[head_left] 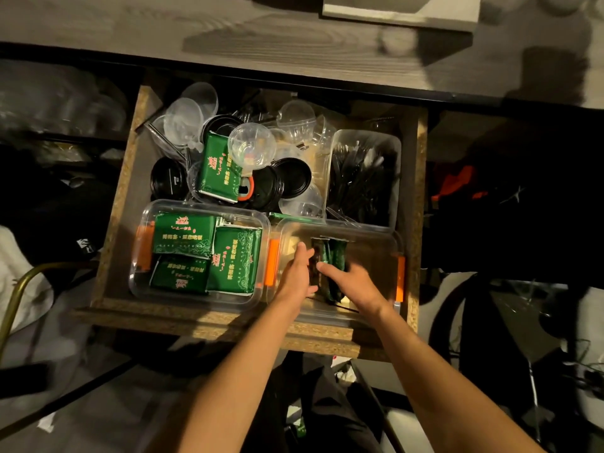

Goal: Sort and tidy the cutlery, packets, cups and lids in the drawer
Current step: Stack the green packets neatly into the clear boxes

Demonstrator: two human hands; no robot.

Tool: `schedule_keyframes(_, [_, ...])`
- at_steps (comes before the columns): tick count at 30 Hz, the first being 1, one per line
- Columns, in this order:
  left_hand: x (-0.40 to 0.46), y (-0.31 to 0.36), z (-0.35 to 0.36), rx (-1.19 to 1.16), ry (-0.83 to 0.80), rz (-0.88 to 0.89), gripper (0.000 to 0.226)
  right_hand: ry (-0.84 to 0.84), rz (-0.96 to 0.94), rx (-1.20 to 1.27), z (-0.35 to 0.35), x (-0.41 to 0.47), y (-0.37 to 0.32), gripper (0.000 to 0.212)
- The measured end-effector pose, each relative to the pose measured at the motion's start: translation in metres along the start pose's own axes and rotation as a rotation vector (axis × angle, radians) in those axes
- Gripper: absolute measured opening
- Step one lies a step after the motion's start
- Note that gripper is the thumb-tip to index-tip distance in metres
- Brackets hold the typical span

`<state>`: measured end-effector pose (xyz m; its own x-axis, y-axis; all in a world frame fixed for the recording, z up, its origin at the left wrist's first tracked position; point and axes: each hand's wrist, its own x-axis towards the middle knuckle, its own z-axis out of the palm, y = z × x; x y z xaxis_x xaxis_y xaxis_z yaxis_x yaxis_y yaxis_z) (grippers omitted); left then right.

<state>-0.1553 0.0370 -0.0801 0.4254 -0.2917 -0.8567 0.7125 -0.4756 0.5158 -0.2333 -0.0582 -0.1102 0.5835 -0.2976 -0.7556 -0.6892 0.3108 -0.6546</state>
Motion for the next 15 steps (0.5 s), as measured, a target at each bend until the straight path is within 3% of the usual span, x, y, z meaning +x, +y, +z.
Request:
schedule_keyframes(7, [-0.022,0.006,-0.003,0.073,-0.005,0.198,0.033,0.221,-0.064,0.167,-0.013,-0.032,-0.021,0.018])
schedule_keyframes(10, [-0.037,0.012,-0.005,0.097,-0.045,0.239,0.047,0.24,-0.137,0.268,-0.017,-0.052,-0.03,0.017])
schedule_keyframes(14, [-0.063,0.021,-0.003,-0.027,-0.12,0.113,0.102,0.228,-0.218,0.385,-0.019,-0.075,-0.043,0.036])
schedule_keyframes(15, [-0.07,0.025,-0.004,-0.071,-0.13,0.092,0.106,0.216,-0.233,0.388,-0.018,-0.08,-0.047,0.036])
